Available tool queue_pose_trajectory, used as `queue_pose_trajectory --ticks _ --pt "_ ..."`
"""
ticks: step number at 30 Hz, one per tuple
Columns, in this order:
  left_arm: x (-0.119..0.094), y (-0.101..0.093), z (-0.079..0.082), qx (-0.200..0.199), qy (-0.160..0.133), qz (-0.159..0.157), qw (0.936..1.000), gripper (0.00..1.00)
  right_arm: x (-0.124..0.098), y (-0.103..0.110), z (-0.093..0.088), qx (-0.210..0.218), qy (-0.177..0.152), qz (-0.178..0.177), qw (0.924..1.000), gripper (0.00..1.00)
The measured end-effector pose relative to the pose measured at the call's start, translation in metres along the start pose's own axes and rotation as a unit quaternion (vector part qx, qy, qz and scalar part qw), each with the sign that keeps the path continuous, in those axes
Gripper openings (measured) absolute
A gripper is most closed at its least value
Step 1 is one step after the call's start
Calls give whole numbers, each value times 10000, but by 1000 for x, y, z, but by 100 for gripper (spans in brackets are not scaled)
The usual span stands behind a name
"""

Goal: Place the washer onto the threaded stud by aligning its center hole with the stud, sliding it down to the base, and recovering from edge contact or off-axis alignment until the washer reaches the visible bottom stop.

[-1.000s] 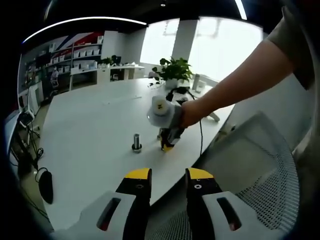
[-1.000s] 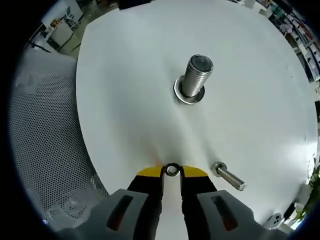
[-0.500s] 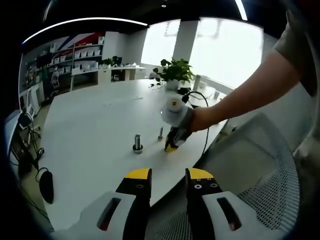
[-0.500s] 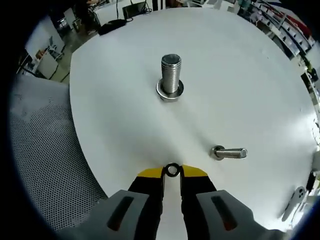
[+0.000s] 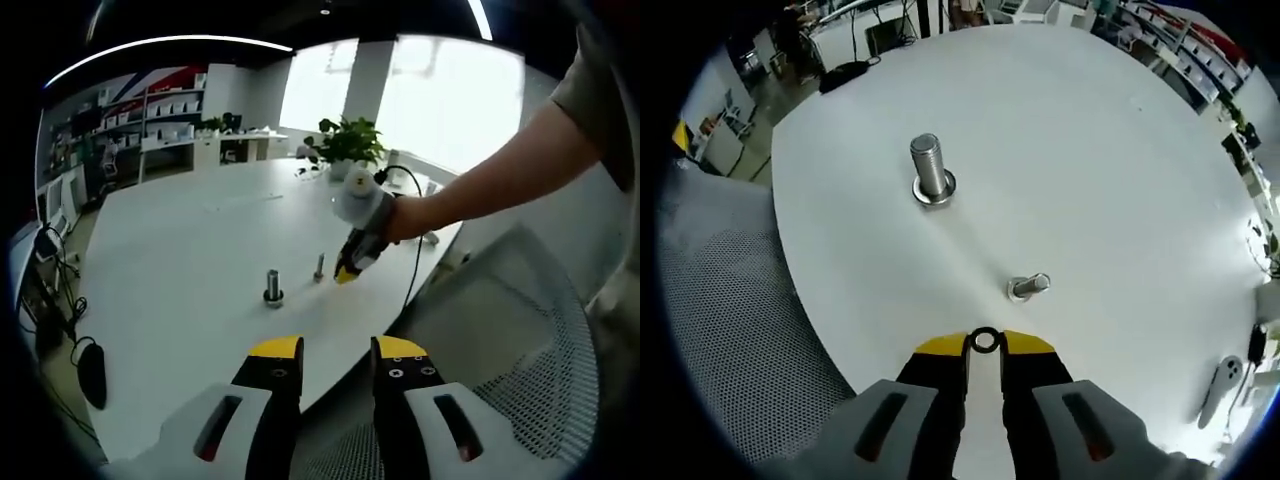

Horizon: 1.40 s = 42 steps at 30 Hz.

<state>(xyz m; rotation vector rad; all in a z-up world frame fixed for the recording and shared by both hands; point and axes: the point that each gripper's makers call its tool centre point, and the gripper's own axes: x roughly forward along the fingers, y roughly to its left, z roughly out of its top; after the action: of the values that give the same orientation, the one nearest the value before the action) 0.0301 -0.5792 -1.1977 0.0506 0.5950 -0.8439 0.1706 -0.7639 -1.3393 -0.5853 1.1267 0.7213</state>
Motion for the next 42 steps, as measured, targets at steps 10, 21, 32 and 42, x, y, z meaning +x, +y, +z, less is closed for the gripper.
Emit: queue_pose_trajectory --ticks 10,21,32,42 --pt "0 0 0 15 -16 -3 10000 25 -22 -16 21 -145 -335 -284 9989 14" --pt "0 1 0 10 -8 23 10000 25 -26 -18 36 -471 -523 -397 9967 14" --pt "0 1 0 6 12 15 10000 25 -18 -20 42 -623 -428 -390 9964 14" --pt "0 -1 -1 20 32 -11 10000 25 -12 -23 39 -623 -280 -335 9971 14"
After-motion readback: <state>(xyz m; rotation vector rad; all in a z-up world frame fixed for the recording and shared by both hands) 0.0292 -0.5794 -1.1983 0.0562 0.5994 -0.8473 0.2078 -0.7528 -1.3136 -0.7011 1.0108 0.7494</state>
